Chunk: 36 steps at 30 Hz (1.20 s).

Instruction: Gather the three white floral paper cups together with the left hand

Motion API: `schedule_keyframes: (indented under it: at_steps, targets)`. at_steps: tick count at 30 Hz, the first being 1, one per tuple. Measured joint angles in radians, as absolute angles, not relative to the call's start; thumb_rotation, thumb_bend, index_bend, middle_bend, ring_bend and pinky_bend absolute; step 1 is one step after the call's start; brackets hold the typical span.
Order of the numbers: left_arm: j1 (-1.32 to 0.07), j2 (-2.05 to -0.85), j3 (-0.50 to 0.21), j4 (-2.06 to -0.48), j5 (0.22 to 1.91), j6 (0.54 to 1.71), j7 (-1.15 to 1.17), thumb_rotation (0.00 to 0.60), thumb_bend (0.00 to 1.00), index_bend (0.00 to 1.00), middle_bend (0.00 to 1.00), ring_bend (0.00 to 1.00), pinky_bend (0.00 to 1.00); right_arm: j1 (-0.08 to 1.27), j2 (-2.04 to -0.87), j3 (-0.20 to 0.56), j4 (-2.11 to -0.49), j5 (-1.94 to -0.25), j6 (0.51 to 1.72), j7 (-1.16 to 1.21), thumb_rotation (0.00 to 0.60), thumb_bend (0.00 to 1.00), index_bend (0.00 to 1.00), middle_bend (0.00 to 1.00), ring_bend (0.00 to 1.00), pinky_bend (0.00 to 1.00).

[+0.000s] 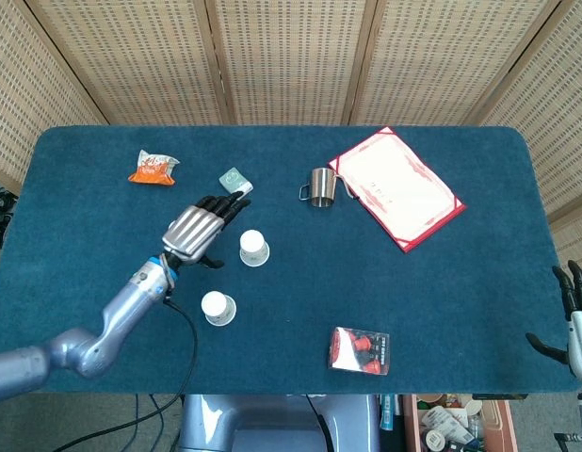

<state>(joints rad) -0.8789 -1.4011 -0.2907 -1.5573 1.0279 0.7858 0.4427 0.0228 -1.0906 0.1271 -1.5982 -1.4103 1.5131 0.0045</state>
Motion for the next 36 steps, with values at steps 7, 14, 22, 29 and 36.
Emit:
schedule_keyframes:
  at_steps: [7, 14, 22, 29, 36]
  targets:
    - [-0.992, -1.542, -0.264, -1.413, 0.862, 0.747, 0.532, 0.6, 0.03, 0.01, 0.06, 0.17, 0.22, 0.014, -1.074, 0.132, -1.596, -1.398, 1.518, 0.045, 0.6, 0.0, 0.0, 0.0, 0.0, 0.0]
    - [-1.022, -1.583, -0.232, -1.367, 0.826, 0.756, 0.535, 0.6, 0.03, 0.11, 0.16, 0.25, 0.24, 0.003, -1.063, 0.133, -1.591, -1.393, 1.529, 0.072, 0.6, 0.0, 0.0, 0.0, 0.0, 0.0]
    - [-1.04, -1.623, -0.217, -1.314, 0.796, 0.772, 0.54, 0.6, 0.03, 0.24, 0.27, 0.34, 0.32, 0.003, -1.061, 0.132, -1.592, -1.396, 1.529, 0.075, 0.6, 0.0, 0.0, 0.0, 0.0, 0.0]
    - [-1.052, -1.663, -0.216, -1.26, 0.8, 0.781, 0.521, 0.6, 0.03, 0.3, 0.33, 0.39, 0.35, 0.006, -1.061, 0.134, -1.588, -1.389, 1.521, 0.079, 0.6, 0.0, 0.0, 0.0, 0.0, 0.0]
    - [-1.054, -1.699, -0.222, -1.209, 0.795, 0.795, 0.505, 0.6, 0.04, 0.37, 0.4, 0.45, 0.38, 0.005, -1.057, 0.136, -1.586, -1.386, 1.519, 0.09, 0.6, 0.0, 0.0, 0.0, 0.0, 0.0]
